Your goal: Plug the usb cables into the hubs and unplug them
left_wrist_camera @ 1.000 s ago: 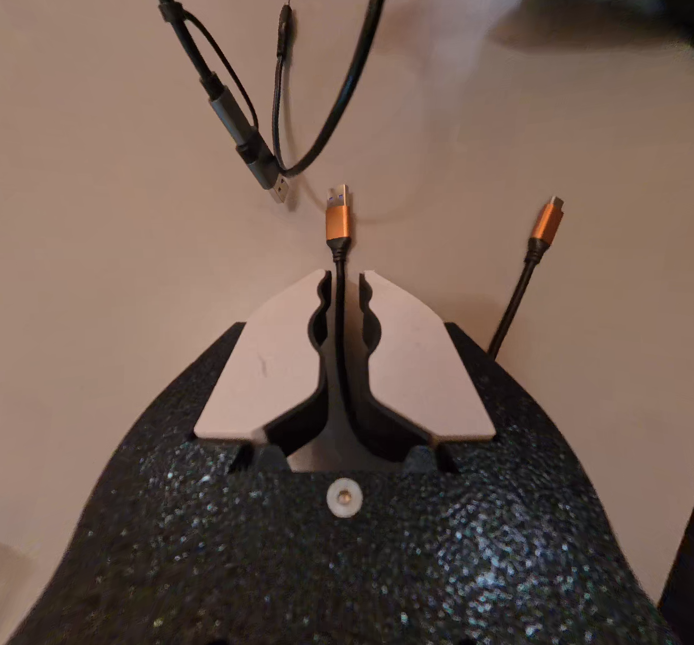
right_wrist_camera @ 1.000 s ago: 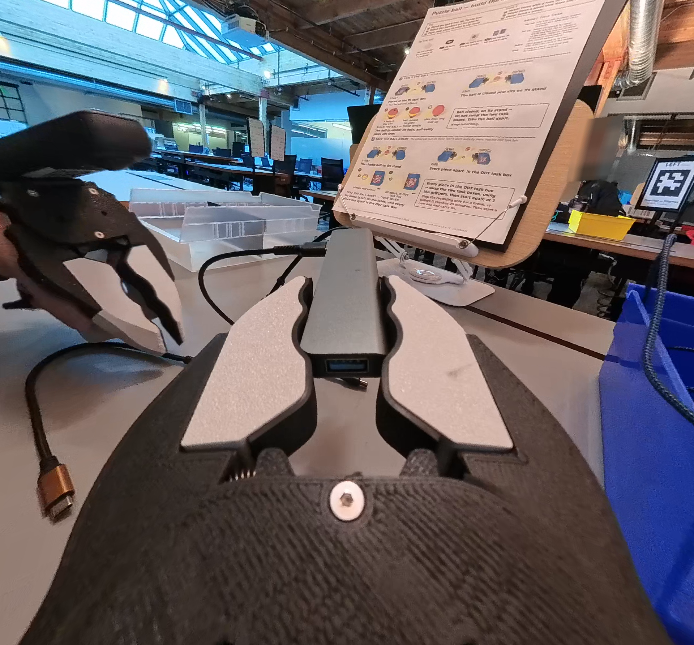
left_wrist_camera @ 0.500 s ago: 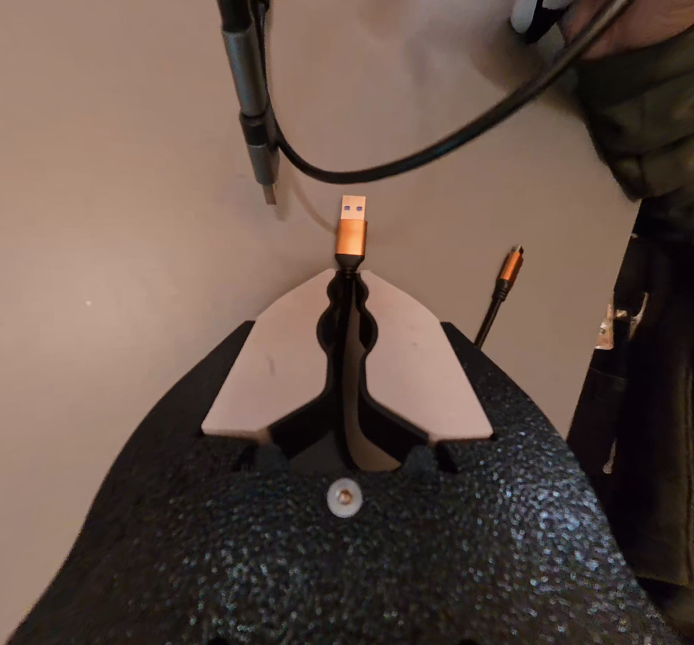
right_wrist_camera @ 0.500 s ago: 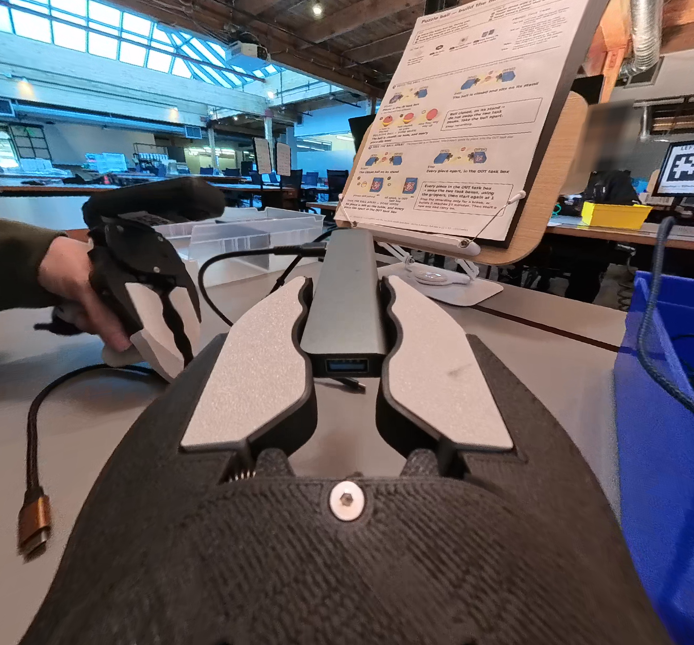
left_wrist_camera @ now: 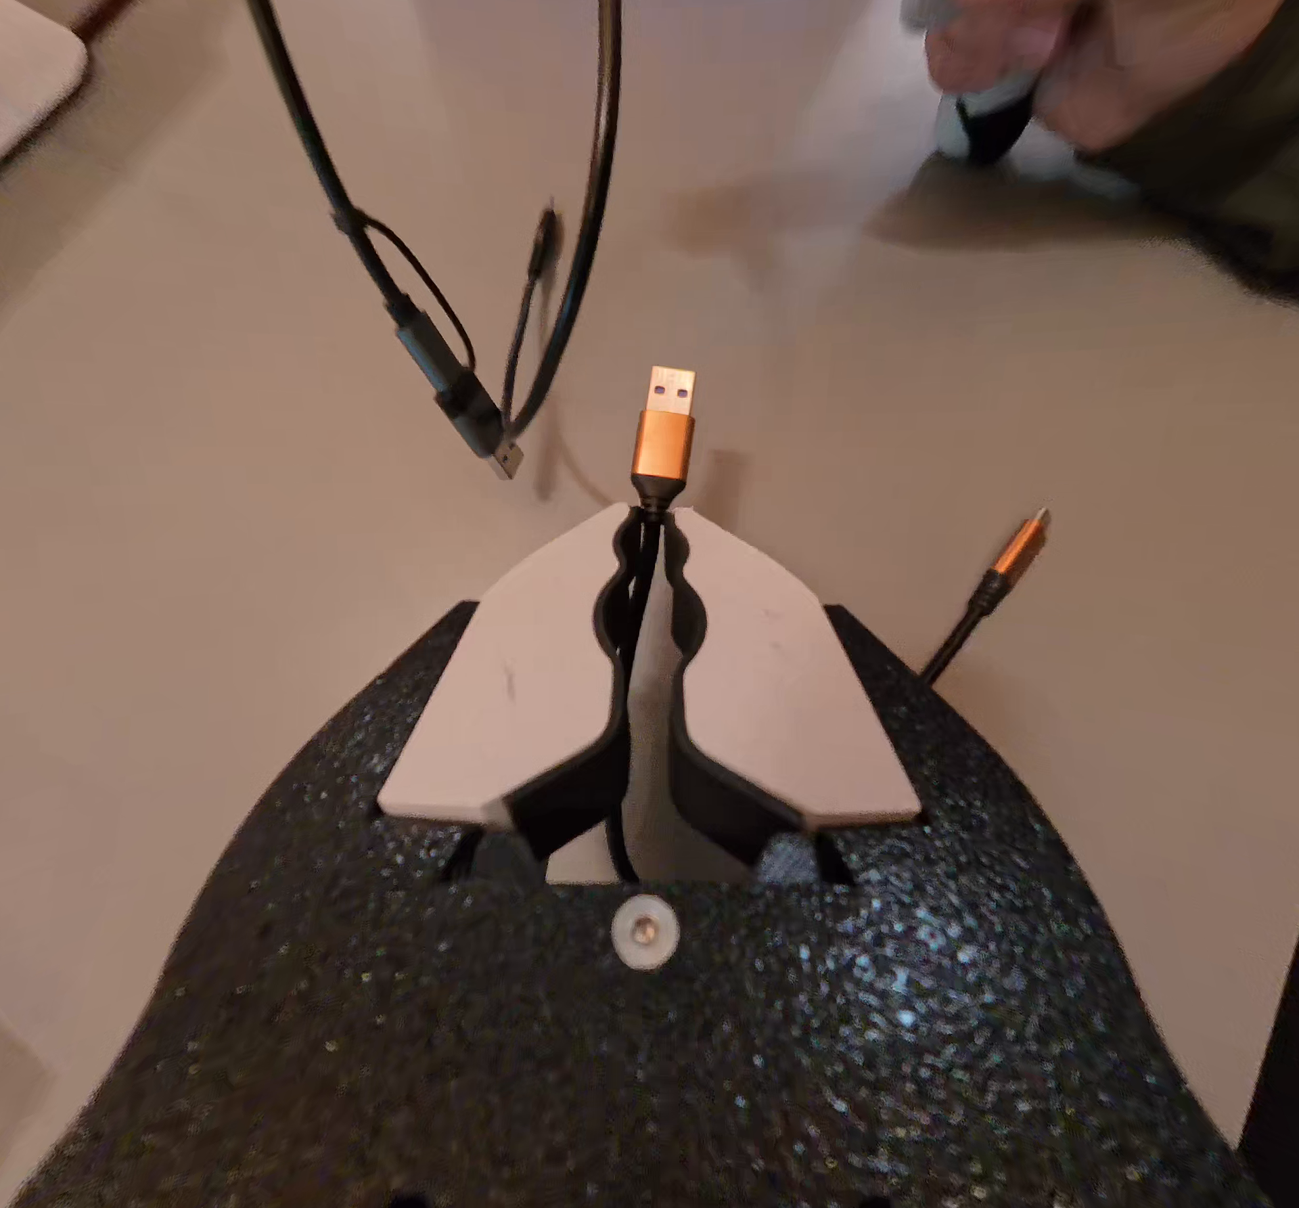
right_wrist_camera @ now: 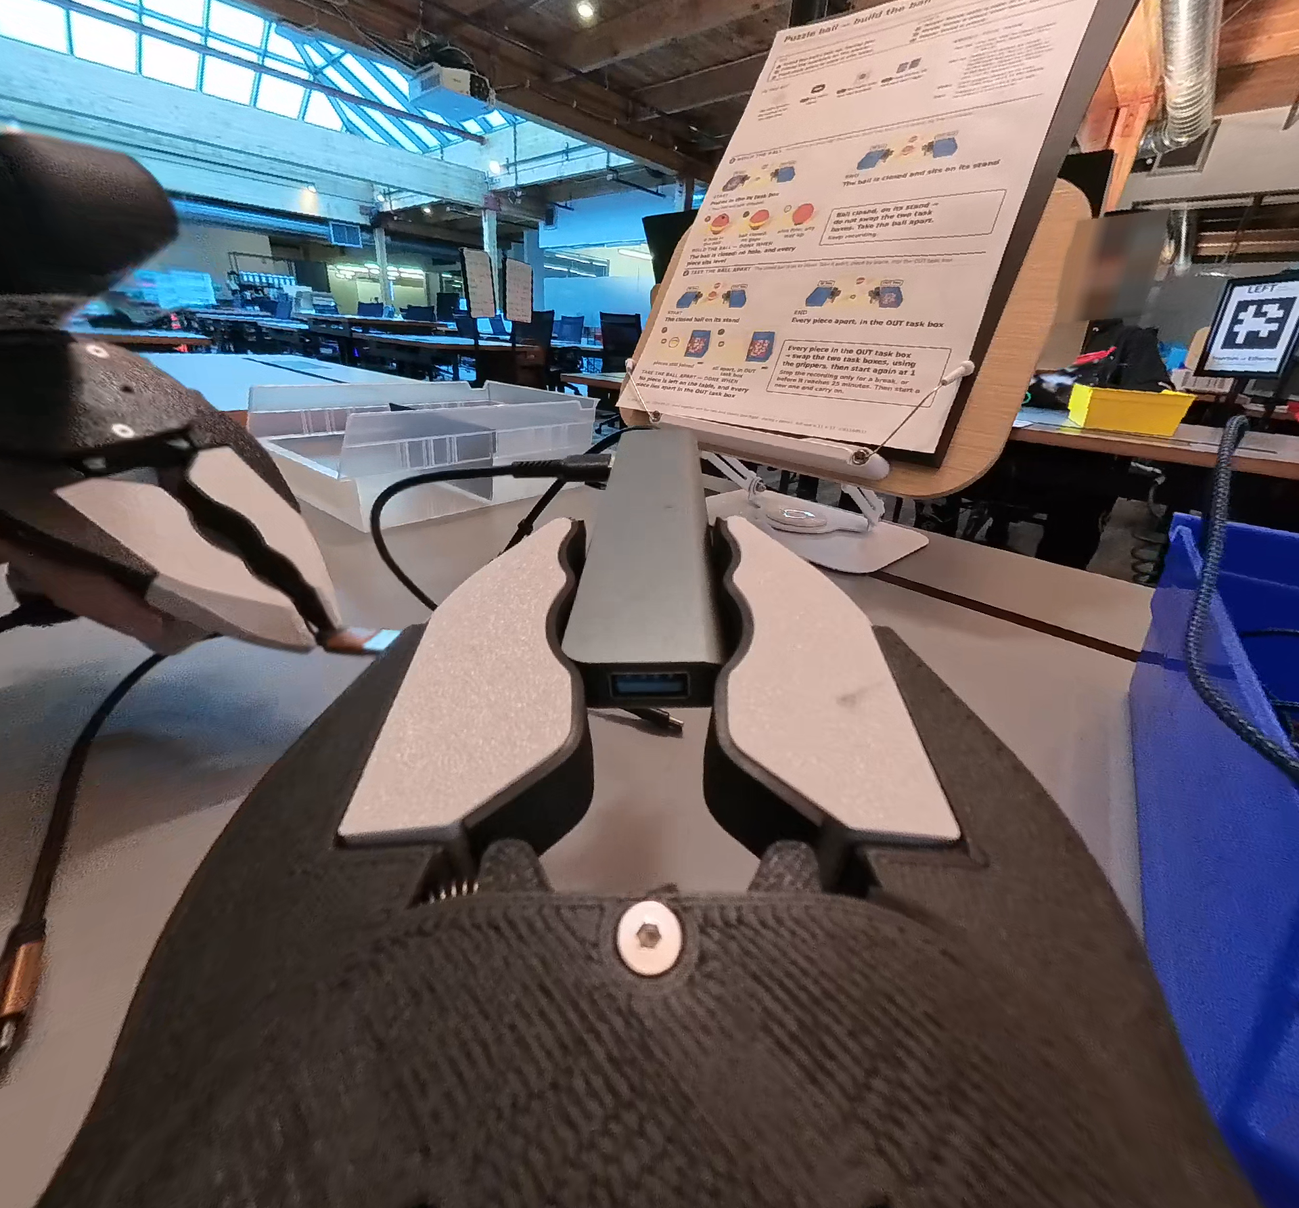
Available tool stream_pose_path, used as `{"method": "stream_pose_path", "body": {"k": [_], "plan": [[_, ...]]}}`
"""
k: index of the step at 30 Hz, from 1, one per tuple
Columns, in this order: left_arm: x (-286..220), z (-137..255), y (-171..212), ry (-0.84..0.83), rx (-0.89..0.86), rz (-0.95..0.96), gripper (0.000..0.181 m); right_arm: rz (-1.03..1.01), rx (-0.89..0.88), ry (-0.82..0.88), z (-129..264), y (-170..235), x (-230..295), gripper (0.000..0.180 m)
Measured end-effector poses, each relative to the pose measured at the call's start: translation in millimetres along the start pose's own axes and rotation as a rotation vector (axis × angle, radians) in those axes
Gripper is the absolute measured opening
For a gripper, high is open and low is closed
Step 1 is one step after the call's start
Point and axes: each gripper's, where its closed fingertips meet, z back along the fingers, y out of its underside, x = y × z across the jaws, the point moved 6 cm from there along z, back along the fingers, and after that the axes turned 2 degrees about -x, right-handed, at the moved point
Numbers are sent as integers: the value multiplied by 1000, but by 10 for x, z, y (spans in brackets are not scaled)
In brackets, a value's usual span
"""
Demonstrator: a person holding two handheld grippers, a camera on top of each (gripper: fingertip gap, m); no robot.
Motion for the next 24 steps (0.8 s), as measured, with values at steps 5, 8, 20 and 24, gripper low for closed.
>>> {"method": "stream_pose_path", "body": {"k": [5,8,20,24], "plan": [[-56,149,-172,99,-181,215,5,17,2,39,-2,1,-8,35],[-78,183,-205,165,-273,328,5,64,17,46,-18,11,34,35],[-166,158,-384,145,-406,239,5,115,32,56,-37,21,80,35],[-41,86,-397,-37,-226,311,5,116,36,50,-41,24,85,35]]}}
